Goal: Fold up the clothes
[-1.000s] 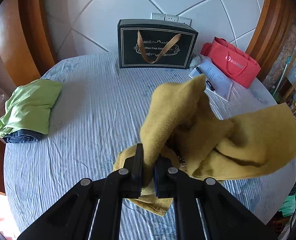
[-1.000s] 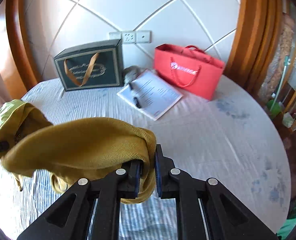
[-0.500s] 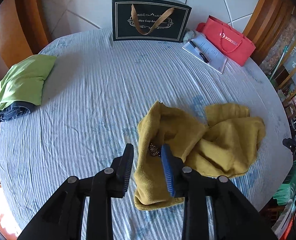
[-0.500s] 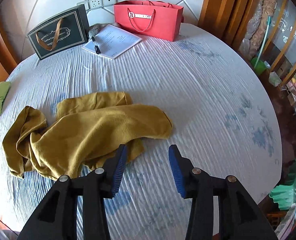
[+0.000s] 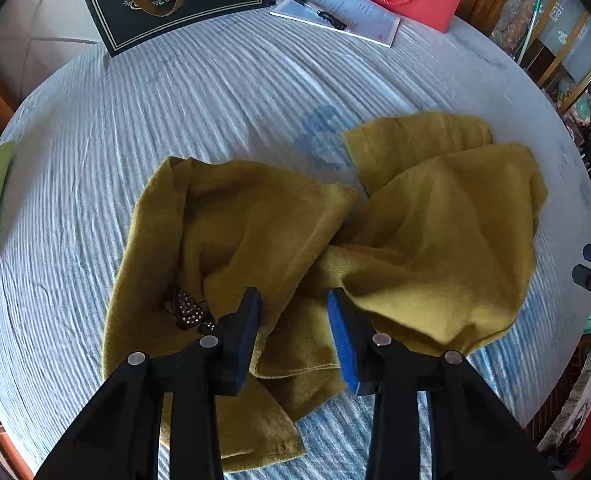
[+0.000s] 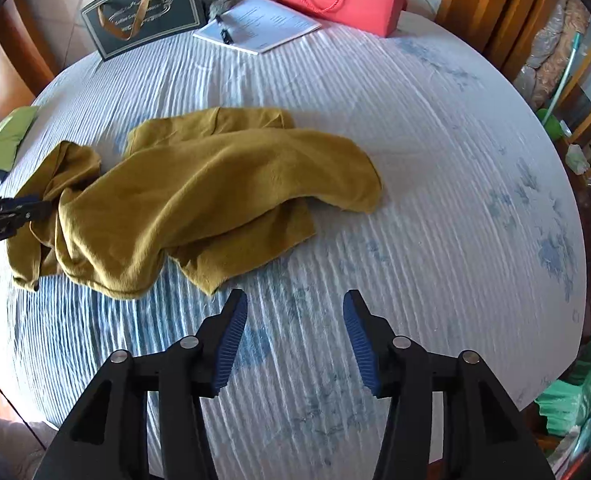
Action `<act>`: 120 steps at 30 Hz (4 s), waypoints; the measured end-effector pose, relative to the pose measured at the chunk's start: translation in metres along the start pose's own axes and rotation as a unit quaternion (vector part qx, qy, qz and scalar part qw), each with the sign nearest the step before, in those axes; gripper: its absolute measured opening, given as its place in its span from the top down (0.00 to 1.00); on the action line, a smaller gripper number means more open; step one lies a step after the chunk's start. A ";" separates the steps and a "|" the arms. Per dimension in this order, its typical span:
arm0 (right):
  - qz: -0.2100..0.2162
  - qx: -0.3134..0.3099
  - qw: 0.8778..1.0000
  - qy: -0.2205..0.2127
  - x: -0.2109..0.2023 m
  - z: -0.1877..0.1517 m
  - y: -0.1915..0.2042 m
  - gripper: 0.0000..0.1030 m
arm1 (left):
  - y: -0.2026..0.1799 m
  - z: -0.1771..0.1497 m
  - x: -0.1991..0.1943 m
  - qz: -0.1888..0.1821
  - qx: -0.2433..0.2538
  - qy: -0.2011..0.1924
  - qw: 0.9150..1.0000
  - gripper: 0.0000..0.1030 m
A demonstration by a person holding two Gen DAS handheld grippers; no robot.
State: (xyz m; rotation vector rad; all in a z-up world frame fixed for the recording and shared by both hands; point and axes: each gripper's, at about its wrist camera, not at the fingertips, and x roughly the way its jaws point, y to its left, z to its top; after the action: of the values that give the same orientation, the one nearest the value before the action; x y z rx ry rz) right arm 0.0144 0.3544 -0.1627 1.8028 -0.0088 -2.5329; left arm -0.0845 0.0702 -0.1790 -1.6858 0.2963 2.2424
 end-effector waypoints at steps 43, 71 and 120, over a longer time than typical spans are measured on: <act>-0.031 -0.016 0.977 -0.211 -0.103 0.125 0.002 0.96 | 0.117 0.114 -0.108 -0.050 -0.053 -0.127 0.989 0.57; -0.037 0.059 0.995 -0.077 0.002 0.091 -0.072 0.96 | 0.089 0.149 0.050 -0.012 -0.012 0.008 1.000 0.97; 0.002 0.011 0.999 -0.040 -0.038 -0.047 -0.066 0.87 | 0.116 -0.095 -0.089 0.060 -0.114 -0.045 0.991 0.66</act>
State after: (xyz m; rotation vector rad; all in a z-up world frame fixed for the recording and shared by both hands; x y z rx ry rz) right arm 0.0703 0.4222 -0.1435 1.7062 -0.0420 -2.6106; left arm -0.0199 -0.0822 -0.1233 -1.7109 0.1267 2.5144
